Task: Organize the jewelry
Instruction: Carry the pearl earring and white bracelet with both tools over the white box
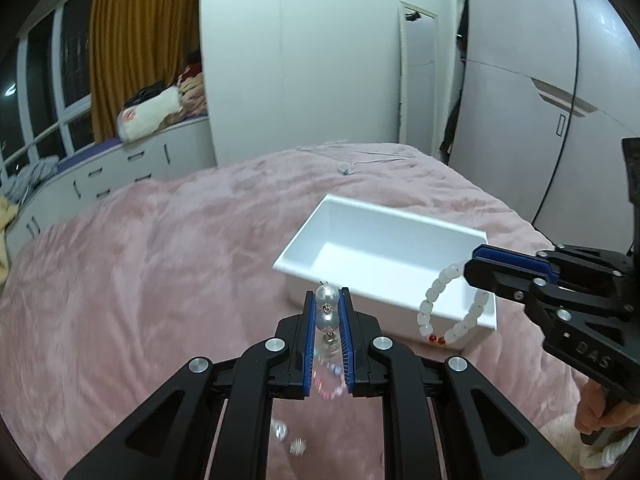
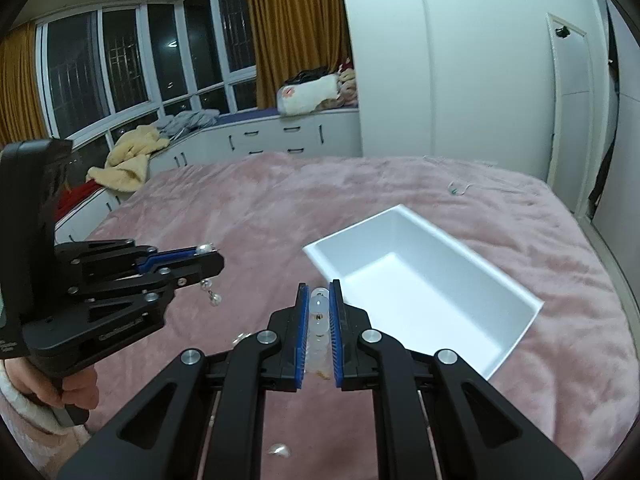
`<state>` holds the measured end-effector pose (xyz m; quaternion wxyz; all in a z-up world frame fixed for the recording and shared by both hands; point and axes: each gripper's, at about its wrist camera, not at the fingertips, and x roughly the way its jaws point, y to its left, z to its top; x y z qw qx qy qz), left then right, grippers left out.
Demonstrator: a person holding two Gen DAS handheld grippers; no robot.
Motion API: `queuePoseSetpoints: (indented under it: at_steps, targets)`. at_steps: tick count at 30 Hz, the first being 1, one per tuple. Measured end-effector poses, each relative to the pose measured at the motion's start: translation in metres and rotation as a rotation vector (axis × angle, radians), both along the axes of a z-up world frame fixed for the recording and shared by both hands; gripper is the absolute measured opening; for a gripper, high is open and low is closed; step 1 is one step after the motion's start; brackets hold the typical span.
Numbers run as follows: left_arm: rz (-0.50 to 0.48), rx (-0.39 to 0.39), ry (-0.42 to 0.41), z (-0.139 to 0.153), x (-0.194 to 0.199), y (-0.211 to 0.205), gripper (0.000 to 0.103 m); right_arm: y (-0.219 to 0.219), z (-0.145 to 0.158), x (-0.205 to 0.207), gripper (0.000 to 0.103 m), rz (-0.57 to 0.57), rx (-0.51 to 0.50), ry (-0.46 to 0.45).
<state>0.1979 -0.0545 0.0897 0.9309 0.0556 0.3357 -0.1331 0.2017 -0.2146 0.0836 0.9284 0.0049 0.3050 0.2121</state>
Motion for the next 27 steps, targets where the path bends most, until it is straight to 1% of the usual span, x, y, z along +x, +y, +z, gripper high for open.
queuePoseSetpoints:
  at_steps: [5, 10, 13, 17, 21, 24, 27]
  targets:
    - [-0.046, -0.005, 0.017, 0.004, 0.035, -0.027, 0.016, -0.019, 0.005, 0.02, 0.011, -0.04, -0.023, -0.008]
    - [-0.084, -0.043, 0.082, -0.004, 0.074, -0.05, 0.016, -0.038, 0.0, 0.042, 0.011, -0.072, -0.037, 0.013]
    - [-0.091, -0.017, 0.104, -0.015, 0.097, -0.063, 0.016, -0.045, -0.009, 0.056, 0.011, -0.085, -0.046, 0.041]
    - [-0.084, 0.02, 0.154, -0.037, 0.131, -0.071, 0.016, -0.054, -0.029, 0.077, 0.011, -0.107, -0.061, 0.092]
    - [-0.079, 0.041, 0.234, -0.066, 0.163, -0.077, 0.016, -0.063, -0.056, 0.1, 0.011, -0.125, -0.071, 0.166]
    - [-0.081, 0.059, 0.275, -0.086, 0.178, -0.084, 0.016, -0.068, -0.075, 0.114, 0.011, -0.135, -0.076, 0.216]
    - [-0.083, 0.068, 0.305, -0.102, 0.19, -0.091, 0.016, -0.071, -0.09, 0.124, 0.011, -0.143, -0.087, 0.247]
